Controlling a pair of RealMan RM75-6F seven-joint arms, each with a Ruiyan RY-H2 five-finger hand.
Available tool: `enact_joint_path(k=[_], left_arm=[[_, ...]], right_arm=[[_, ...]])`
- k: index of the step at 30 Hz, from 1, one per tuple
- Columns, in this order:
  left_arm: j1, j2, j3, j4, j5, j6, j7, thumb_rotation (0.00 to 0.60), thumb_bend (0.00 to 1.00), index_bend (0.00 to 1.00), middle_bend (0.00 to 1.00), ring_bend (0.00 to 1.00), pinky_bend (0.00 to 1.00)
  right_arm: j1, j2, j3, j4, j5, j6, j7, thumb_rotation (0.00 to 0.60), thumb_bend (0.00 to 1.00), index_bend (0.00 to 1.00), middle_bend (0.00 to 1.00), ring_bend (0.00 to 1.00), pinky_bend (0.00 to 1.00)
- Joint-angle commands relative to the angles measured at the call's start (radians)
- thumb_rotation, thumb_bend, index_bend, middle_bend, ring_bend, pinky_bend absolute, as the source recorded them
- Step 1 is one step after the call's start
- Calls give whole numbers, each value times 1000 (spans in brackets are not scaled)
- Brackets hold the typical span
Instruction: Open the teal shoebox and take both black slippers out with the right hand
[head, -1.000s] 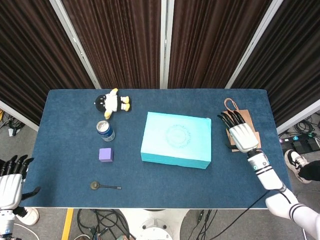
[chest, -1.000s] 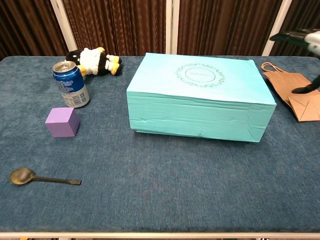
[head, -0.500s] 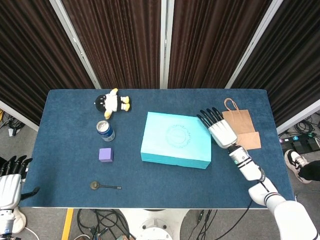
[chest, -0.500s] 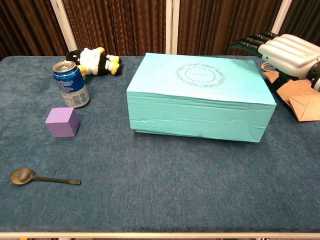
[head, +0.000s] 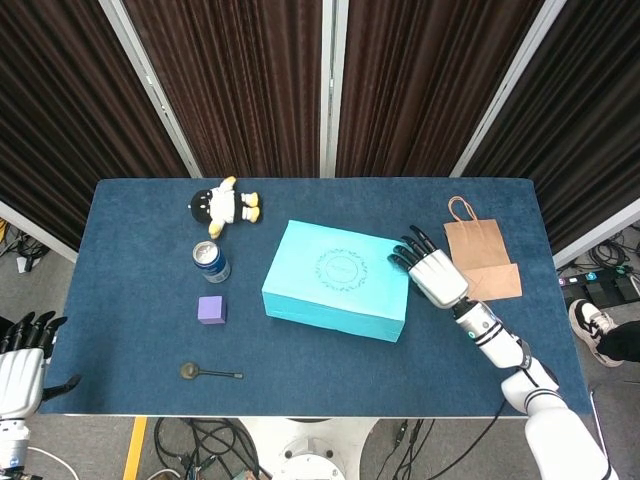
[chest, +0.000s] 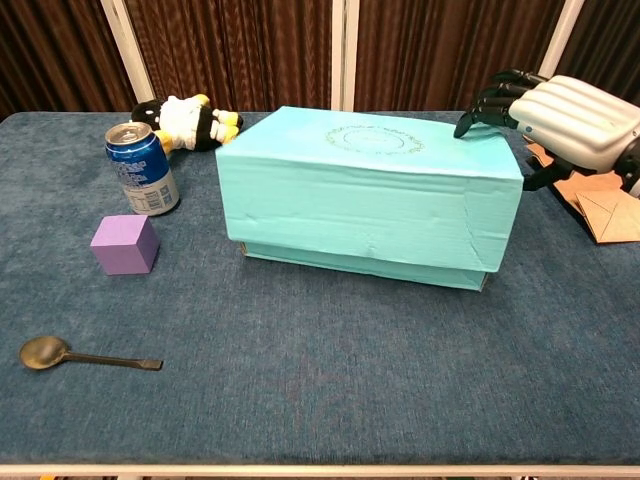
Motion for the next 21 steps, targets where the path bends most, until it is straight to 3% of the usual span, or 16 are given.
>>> enact_joint_path(k=[1,4,12,21], left_arm=[[0,1,1,-2,-2,-3,2,600,0,185,103,22,111],[-2,4,3,-8,-4,-9,5,600,0,184,103,22,111],[-6,11,1,-19,-2,-11,16,600,0,184,103,22,111],[-14,17,0,-28,8,-11,28,600,0,184,103,22,112]], right_arm=[[-9,-8,-6,12,10,2,62,600,479,452,328,221,124],[-18,-9,14,-11,44,-14,158,600,498,458,334,228,130],[-21,34,133,-173,195,-116,512,600,480,459,334,229,102],[1,198,223,-483,325,-335,742,600,450,420,333,227,82]])
